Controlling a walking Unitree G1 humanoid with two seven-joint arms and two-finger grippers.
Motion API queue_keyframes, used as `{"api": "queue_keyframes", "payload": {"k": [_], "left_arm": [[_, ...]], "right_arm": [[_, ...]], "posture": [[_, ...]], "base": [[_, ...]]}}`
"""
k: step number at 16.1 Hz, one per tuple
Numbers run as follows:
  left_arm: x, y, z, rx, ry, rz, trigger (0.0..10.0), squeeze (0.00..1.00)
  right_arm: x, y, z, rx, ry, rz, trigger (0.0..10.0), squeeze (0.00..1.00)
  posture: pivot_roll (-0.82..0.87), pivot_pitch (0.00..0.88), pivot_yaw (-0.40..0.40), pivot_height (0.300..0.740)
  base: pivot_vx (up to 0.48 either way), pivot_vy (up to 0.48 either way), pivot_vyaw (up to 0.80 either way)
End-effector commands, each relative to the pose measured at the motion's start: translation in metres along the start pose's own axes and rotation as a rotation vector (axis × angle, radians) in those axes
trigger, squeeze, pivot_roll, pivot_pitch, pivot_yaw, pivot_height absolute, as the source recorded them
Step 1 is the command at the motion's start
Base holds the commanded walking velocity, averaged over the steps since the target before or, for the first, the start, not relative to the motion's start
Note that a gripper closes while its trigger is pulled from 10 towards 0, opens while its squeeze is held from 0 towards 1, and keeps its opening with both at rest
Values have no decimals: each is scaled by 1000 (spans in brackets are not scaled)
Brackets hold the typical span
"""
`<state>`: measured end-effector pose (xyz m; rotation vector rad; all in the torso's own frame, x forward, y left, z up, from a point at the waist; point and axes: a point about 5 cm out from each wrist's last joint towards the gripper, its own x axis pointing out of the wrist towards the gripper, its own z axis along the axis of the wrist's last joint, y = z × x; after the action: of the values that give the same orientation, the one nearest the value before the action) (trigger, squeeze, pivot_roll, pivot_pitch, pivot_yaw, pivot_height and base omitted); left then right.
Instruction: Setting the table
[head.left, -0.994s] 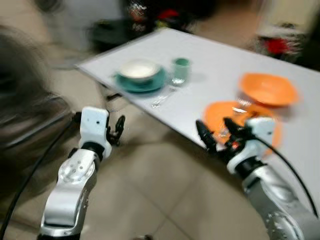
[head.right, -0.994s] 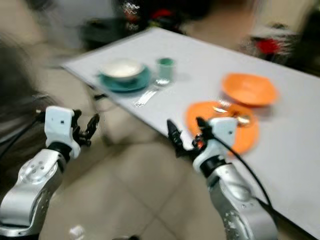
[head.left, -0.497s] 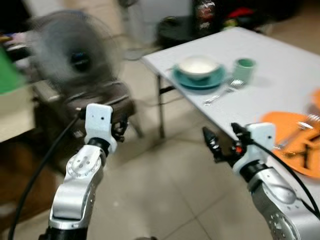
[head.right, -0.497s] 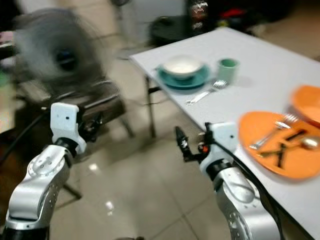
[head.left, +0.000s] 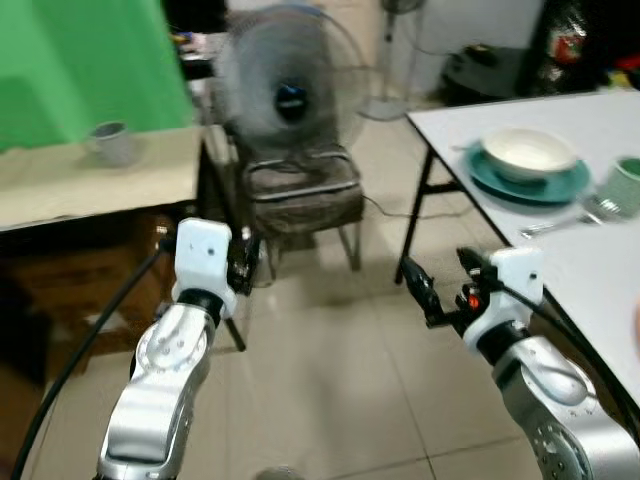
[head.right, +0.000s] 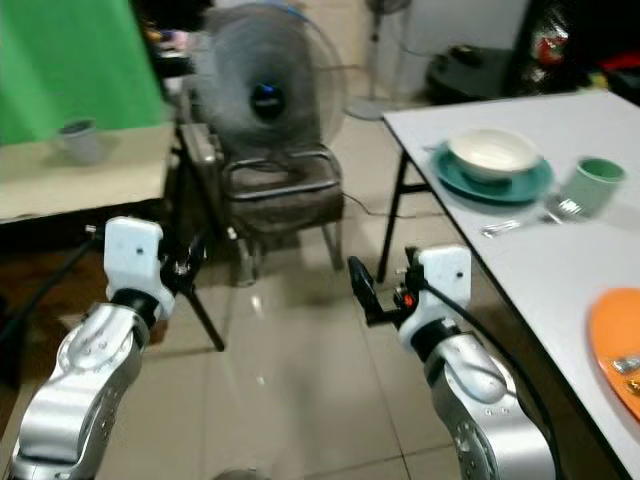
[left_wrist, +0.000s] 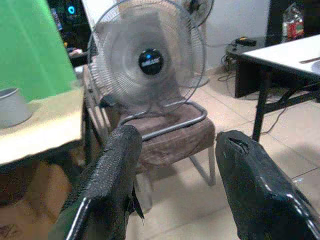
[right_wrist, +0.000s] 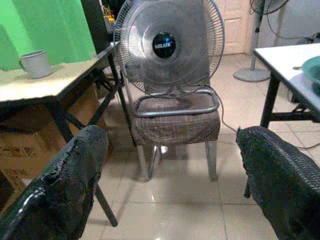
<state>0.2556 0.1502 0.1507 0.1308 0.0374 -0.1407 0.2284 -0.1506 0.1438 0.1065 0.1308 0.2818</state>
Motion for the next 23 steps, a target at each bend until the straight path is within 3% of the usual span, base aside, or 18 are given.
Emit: {"api": "queue_keyframes", "payload": {"k": [1, 6, 7, 8, 9, 11, 12, 13, 15, 17, 18, 19, 20, 22, 23], "left_arm": [[-7, 12, -3, -1, 31, 33, 10000, 0], [-12, 9, -6, 12, 46, 32, 10000, 0], [-12, 11, -4, -46, 42, 49, 10000, 0], [-12, 12, -6, -56, 48, 58, 10000, 0], [-12, 6, -12, -32, 71, 47, 10000, 0], [-11, 8, -3, -59, 37, 36, 10000, 0], [-9, 20, -3, -41, 40, 62, 10000, 0], [-9, 22, -3, -54, 31, 62, 10000, 0], [-10, 17, 1, -58, 16, 38, 10000, 0], [-9, 15, 4, -51, 11, 16, 10000, 0], [-7, 17, 8, -71, -2, 11, 10000, 0], [-7, 21, -1, -19, 35, 47, 10000, 0], [-8, 19, 1, -42, 24, 29, 10000, 0], [-10, 18, 1, -44, 26, 25, 10000, 0], [-9, 19, 0, -50, 29, 35, 10000, 0]], "right_arm": [[7, 12, 6, 36, -18, 37, 10000, 0], [6, 10, 3, 19, -7, 17, 10000, 0], [7, 17, 10, 53, -28, 33, 10000, 0], [7, 19, 11, 27, -30, 56, 10000, 0], [2, 12, -1, -29, 25, 42, 10000, 0], [4, 7, -4, 40, 29, -21, 10000, 0], [10, 7, -3, 58, 25, -27, 10000, 0], [10, 6, -6, 9, 34, -32, 10000, 0], [7, 6, -4, 31, 20, -26, 10000, 0], [10, 12, -6, -5, 27, -2, 10000, 0], [14, 17, 0, 52, 0, 17, 10000, 0], [18, 19, -5, 1, 16, 30, 10000, 0], [19, 18, -8, -37, 43, 30, 10000, 0], [20, 19, -8, 5, 46, 23, 10000, 0], [22, 18, -7, -21, 38, 17, 10000, 0]], "posture": [[71, 0, 12, 740], [69, 0, 5, 740], [60, 0, 11, 740], [54, 0, 18, 740], [76, 0, 11, 740], [81, 0, 5, 740], [84, 0, 10, 740], [77, 0, 14, 740], [88, 0, 22, 740], [92, 0, 17, 740], [100, 0, 22, 740], [102, 0, 21, 740], [105, 0, 13, 740], [106, 0, 10, 740], [108, 0, 9, 740]], "base": [[0, 0, 800], [0, 0, 800], [0, 0, 800], [0, 0, 544], [0, 0, 0], [0, 0, 0], [270, 0, 0], [289, 0, 0], [321, 0, 0], [373, 0, 0], [386, 0, 694], [420, 0, 788], [368, 0, 794], [368, 0, 597], [368, 0, 0]]}}
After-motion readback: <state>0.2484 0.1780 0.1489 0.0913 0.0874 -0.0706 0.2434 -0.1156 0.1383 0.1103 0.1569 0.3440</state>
